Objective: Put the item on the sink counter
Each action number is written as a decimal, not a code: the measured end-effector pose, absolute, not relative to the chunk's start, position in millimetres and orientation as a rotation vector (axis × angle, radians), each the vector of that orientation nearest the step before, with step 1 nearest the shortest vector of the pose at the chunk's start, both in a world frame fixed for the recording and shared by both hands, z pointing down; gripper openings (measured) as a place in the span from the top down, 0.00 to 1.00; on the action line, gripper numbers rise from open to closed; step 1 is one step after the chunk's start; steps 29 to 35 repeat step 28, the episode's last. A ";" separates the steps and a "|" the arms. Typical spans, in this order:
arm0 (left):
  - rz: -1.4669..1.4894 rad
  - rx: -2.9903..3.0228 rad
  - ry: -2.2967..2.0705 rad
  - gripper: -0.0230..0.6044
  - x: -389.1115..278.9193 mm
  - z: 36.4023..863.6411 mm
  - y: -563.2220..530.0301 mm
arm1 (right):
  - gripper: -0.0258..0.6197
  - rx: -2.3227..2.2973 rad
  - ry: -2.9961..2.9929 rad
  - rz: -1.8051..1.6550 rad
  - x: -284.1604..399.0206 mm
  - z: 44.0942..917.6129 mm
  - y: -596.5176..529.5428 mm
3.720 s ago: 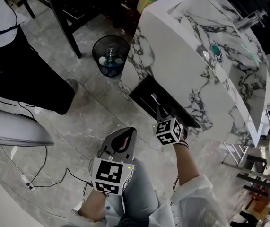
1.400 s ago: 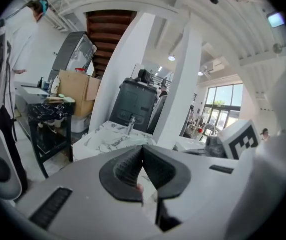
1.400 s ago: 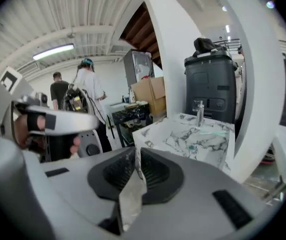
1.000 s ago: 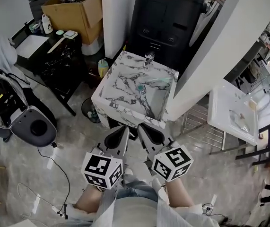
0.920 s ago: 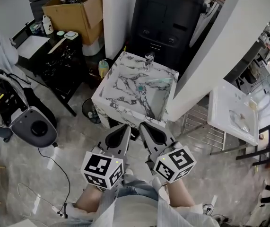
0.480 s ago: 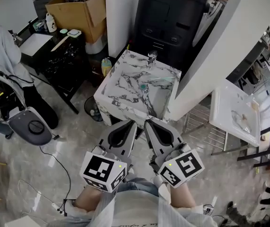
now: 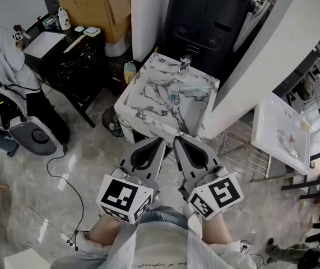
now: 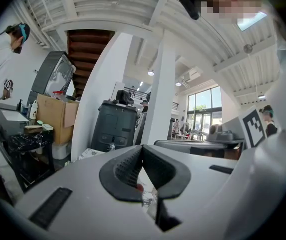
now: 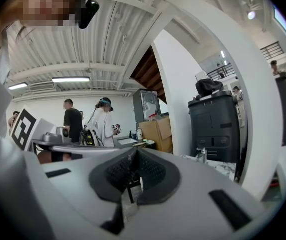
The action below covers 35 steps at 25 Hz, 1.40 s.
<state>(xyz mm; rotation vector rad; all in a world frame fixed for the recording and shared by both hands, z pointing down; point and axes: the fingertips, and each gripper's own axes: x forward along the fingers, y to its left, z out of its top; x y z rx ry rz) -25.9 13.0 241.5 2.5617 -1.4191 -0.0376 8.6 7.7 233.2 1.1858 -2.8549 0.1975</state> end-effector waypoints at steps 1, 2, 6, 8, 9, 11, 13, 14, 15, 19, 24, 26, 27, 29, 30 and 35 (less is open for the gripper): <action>-0.038 2.560 -1.419 0.94 -25.8 242.4 13.6 | 0.95 1.185 -2.853 0.201 8.5 234.0 8.0; -0.037 2.558 -1.420 0.94 -25.6 243.2 14.3 | 0.95 1.184 -2.851 0.202 8.6 234.7 8.5; -0.038 2.557 -1.429 0.94 -25.9 244.4 16.6 | 0.95 1.182 -2.834 0.200 9.4 238.3 10.4; -0.055 2.547 -1.425 0.94 -28.8 245.2 17.8 | 0.95 1.176 -2.830 0.204 9.0 239.9 11.4; -0.063 2.539 -1.416 0.94 -30.4 245.9 18.4 | 0.95 1.171 -2.830 0.205 8.6 240.2 12.2; -0.065 2.532 -1.391 0.94 -33.0 247.6 19.6 | 0.95 1.160 -2.831 0.203 7.8 240.2 14.2; -0.063 2.539 -1.371 0.94 -34.5 248.1 21.7 | 0.95 1.152 -2.832 0.200 7.0 239.9 17.0; -0.061 2.549 -1.371 0.94 -35.1 247.3 22.6 | 0.95 1.148 -2.831 0.198 6.4 239.7 18.4; -0.057 2.564 -1.377 0.94 -35.6 246.0 23.1 | 0.95 1.144 -2.830 0.196 5.7 239.6 19.8; -0.022 2.626 -1.400 0.94 -34.5 242.3 24.6 | 0.95 1.138 -2.823 0.192 5.1 240.8 24.2; 0.019 2.650 -1.359 0.94 -27.6 246.2 24.6 | 0.95 1.163 -2.814 0.188 12.9 238.9 24.4; 0.025 2.660 -1.344 0.94 -24.3 247.8 24.8 | 0.95 1.174 -2.805 0.182 16.8 238.0 23.5; 0.027 2.665 -1.337 0.94 -22.7 248.4 24.7 | 0.95 1.180 -2.802 0.177 18.5 237.5 22.7; 0.027 2.671 -1.331 0.94 -21.1 248.9 24.6 | 0.95 1.185 -2.798 0.171 20.2 237.0 21.9; 0.027 2.671 -1.331 0.94 -21.1 248.9 24.6 | 0.95 1.185 -2.798 0.171 20.2 237.0 21.9; 0.027 2.671 -1.331 0.94 -21.1 248.9 24.6 | 0.95 1.185 -2.798 0.171 20.2 237.0 21.9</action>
